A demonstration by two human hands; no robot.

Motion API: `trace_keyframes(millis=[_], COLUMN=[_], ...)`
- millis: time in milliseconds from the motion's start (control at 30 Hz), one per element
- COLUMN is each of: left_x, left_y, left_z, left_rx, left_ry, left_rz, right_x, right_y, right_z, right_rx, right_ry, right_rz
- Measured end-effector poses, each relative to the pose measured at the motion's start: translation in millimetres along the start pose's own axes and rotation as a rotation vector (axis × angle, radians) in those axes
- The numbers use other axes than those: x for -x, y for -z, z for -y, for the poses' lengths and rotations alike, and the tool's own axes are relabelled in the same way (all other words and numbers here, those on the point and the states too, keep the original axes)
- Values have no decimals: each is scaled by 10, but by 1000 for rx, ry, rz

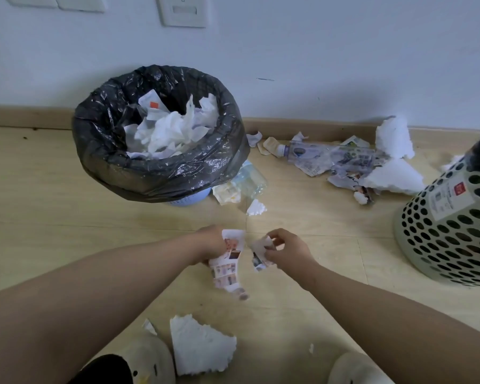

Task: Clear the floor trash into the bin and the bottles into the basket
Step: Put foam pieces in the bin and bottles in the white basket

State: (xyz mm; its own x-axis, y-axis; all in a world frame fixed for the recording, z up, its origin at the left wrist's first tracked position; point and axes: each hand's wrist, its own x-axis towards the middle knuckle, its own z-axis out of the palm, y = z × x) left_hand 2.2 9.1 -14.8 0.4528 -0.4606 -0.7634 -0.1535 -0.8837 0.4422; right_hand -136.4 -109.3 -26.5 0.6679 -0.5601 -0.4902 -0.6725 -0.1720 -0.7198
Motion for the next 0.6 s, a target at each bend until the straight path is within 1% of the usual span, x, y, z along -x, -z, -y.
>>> trace_keyframes(millis=[67,100,167,200,267,333,467,533,600], left_x=[-9,-10,-13,3,3,-35,-76,-56,2], left_y=[-55,-75,-120,-137,-177,-230,-206,-78,83], left_z=[-27,-55,-120,-156,-196,-194,-122,-53,14], left_rx=[353,492,659,717,756,680,472,200,-104], left_ry=[16,24,28,38,62,33,-15,-73,-110], left_rz=[31,33,47,88,169,149,-99,-204,-277], right_x=[7,18,40,51,79,86,88,118,211], right_y=[-69,-118,-228,-276,-334,-355,-333,-345,-410], right_z=[116,152,182,180,187,183,180,146,85], right_rx=[-31,-22,-24,-22,23,38,-65,-17,163], right_ry=[27,37,33,22,13,20,-33,-41,-7], right_rz=[57,70,62,56,54,52,52,31,33])
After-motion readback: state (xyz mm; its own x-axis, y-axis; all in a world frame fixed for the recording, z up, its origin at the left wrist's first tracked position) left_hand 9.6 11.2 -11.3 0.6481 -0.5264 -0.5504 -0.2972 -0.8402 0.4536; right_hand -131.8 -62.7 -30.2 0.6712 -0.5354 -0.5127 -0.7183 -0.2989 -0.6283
